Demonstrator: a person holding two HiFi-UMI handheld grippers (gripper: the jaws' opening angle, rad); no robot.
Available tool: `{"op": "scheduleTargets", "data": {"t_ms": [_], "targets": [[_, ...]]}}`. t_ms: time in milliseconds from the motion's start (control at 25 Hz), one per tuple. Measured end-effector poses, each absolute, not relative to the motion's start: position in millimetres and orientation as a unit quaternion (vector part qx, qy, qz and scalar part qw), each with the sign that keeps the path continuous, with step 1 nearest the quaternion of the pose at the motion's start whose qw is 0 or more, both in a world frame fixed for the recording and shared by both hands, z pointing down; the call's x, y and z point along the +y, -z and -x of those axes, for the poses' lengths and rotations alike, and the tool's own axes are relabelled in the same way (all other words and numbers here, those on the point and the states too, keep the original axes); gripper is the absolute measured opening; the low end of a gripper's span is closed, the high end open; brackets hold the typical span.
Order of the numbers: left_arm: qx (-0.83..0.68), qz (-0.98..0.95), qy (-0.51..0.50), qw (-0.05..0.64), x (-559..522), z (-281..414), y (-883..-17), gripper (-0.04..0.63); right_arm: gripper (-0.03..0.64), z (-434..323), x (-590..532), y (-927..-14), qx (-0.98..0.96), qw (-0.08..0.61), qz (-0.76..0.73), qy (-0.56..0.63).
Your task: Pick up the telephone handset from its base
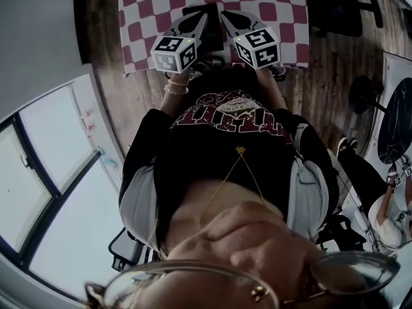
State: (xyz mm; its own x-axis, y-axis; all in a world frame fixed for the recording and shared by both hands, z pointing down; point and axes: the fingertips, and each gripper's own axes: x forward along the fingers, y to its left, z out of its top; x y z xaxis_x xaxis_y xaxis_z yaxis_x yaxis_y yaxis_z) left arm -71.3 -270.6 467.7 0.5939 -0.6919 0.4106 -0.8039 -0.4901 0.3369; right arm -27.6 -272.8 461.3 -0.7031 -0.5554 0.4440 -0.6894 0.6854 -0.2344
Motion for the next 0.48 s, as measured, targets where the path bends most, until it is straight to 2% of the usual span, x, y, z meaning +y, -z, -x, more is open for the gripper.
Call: {"op": "scheduleTargets", "data": {"t_ms": [480], "targets": [[-0.412,-0.861,-0.119,0.272,-271,100,-483,0.011,0.018,40,-272,-493,-0.875,0.206,-0.382,-0.214]]}}
